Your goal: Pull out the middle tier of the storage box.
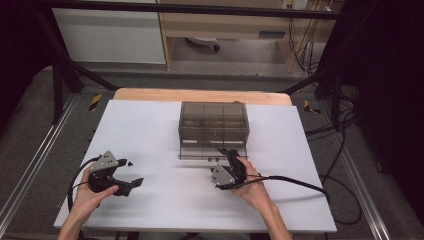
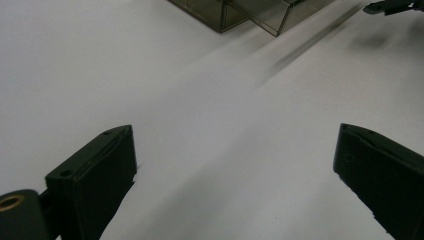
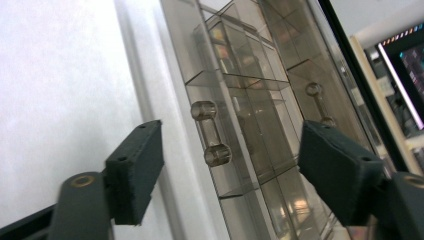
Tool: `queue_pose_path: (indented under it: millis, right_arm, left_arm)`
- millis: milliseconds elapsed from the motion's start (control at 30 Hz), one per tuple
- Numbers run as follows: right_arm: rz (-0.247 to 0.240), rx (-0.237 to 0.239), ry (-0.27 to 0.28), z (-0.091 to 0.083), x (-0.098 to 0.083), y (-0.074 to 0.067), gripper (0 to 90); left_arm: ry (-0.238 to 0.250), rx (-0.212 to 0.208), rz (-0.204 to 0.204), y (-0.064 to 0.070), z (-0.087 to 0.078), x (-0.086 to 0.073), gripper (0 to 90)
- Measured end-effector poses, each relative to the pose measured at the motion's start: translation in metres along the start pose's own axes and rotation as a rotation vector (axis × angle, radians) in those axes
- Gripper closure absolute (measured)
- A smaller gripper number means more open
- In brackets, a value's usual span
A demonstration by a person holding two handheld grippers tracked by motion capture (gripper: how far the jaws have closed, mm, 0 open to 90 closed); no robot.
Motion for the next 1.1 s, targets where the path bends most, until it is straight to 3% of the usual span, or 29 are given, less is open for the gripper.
queue_pose_path:
  millis: [200, 500, 633, 767, 867, 1100]
  right_arm:
    - [0.123, 0.022, -0.01, -0.004, 0.003, 0.004, 15.9]
    - [0.387, 0.063, -0.005, -0.014, 0.006, 0.012, 12.5]
    - [0.459, 0.089, -0.045, -0.02, 0.002, 0.017, 8.4]
    - [0.564, 0.105, -0.055, -0.025, -0.003, 0.022, 8.0]
    - [0.584, 0.133, -0.087, -0.029, -0.005, 0.024, 5.4]
    - [0.679, 0.167, -0.087, -0.039, -0.013, 0.03, 4.5]
  left_arm:
    - [0.0, 0.001, 0.001, 0.0, 0.0, 0.0, 3.0]
    - [0.001, 0.003, -0.002, -0.001, -0.001, 0.0, 3.0]
    - [-0.002, 0.003, -0.001, -0.001, 0.0, 0.0, 3.0]
    - [-0.001, 0.002, -0.002, 0.0, 0.0, 0.0, 3.0]
    - [0.001, 0.002, -0.004, -0.001, -0.001, 0.0, 3.0]
    - [0.001, 0.002, -0.003, -0.001, -0.001, 0.0, 3.0]
Point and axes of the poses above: each handheld gripper's, and its own axes: z roughly forward along the jaws, x roughly out of its top, y roughly to its right, the point moved 7 cm from there along z, roughly forward along the jaws, and after that the axes turned 10 degrees about -x, right-handed, at the moved point
